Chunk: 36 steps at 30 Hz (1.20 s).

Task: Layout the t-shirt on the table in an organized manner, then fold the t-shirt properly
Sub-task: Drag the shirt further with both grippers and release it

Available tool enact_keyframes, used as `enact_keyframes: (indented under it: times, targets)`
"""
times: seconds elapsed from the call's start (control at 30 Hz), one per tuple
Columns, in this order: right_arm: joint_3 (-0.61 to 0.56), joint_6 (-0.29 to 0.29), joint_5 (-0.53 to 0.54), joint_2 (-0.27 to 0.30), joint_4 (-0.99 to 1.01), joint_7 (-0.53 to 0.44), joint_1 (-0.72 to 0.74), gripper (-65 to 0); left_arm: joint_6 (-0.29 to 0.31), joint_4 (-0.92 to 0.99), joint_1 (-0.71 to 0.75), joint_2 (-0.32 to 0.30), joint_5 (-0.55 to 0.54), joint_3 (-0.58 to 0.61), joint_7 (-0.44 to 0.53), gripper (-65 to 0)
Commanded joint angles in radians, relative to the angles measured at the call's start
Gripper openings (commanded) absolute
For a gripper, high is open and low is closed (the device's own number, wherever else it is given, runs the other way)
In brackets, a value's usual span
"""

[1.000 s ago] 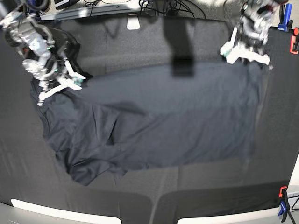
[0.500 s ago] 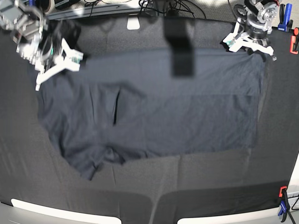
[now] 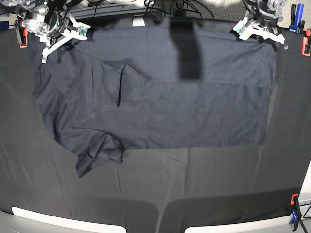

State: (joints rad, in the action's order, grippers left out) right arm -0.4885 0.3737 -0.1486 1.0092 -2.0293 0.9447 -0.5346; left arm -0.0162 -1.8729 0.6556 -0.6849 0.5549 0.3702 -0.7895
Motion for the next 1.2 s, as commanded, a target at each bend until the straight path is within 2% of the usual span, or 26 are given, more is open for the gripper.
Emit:
enact_keyframes:
  times: [0.0, 0.53, 1.17]
  targets:
    - [0.009, -0.015, -0.008, 0.021, -0.014, 0.024, 0.000, -65.0, -0.011, -0.013, 0.010, -0.014, 0.005, -0.006, -0.026, -65.0]
    - [0.009, -0.007, -0.008, 0.022, -0.014, 0.024, -0.005, -65.0, -0.010, -0.013, 0.013, -0.014, 0.006, -0.007, -0.058, -65.0]
    - [0.009, -0.008, -0.037, 0.021, -0.014, 0.021, -0.050, -65.0, -0.010, -0.042, 0.071, -0.014, 0.005, -0.007, -0.051, -65.0]
